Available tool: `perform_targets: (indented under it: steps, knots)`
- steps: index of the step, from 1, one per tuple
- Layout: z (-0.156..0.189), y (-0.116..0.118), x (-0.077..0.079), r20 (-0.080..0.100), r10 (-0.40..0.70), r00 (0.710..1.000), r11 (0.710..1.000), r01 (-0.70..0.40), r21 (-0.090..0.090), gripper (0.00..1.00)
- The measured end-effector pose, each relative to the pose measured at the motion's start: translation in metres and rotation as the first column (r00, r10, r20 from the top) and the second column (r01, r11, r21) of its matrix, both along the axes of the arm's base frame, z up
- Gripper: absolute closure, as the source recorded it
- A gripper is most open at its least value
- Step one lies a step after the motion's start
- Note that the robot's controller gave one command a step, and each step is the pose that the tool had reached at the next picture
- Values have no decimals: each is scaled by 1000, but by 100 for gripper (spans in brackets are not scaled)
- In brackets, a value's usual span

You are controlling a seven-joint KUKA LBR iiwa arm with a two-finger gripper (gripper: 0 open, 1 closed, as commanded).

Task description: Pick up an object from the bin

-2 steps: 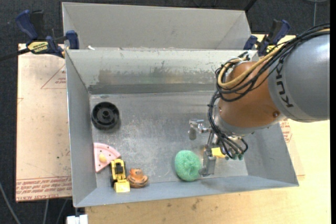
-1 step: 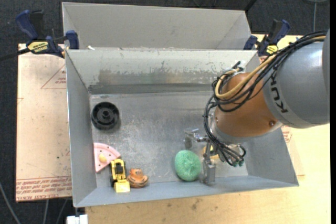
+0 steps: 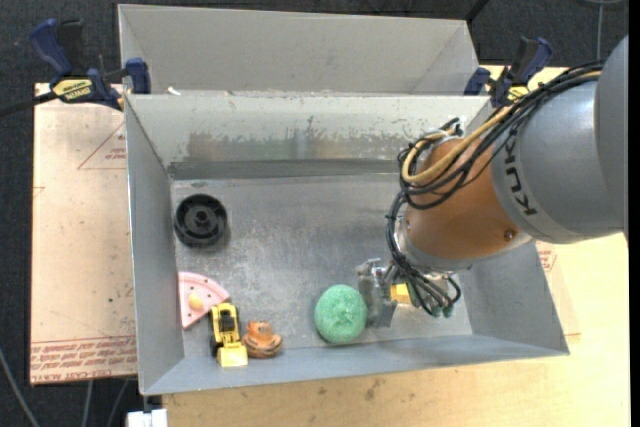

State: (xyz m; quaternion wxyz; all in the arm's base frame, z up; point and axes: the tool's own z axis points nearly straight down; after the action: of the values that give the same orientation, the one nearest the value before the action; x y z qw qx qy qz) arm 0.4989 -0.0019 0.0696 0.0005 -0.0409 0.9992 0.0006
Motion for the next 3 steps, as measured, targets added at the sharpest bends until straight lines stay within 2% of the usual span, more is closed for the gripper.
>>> perform_targets:
  steps: [1, 2, 3]
  knots:
    - [0, 0, 1, 3, 0, 1000, 1000, 0, 0, 0]
    - [0, 0, 1, 3, 0, 1000, 1000, 0, 0, 0]
    - [1, 14, -4, 7, 115, 993, 993, -115, -2, 0]
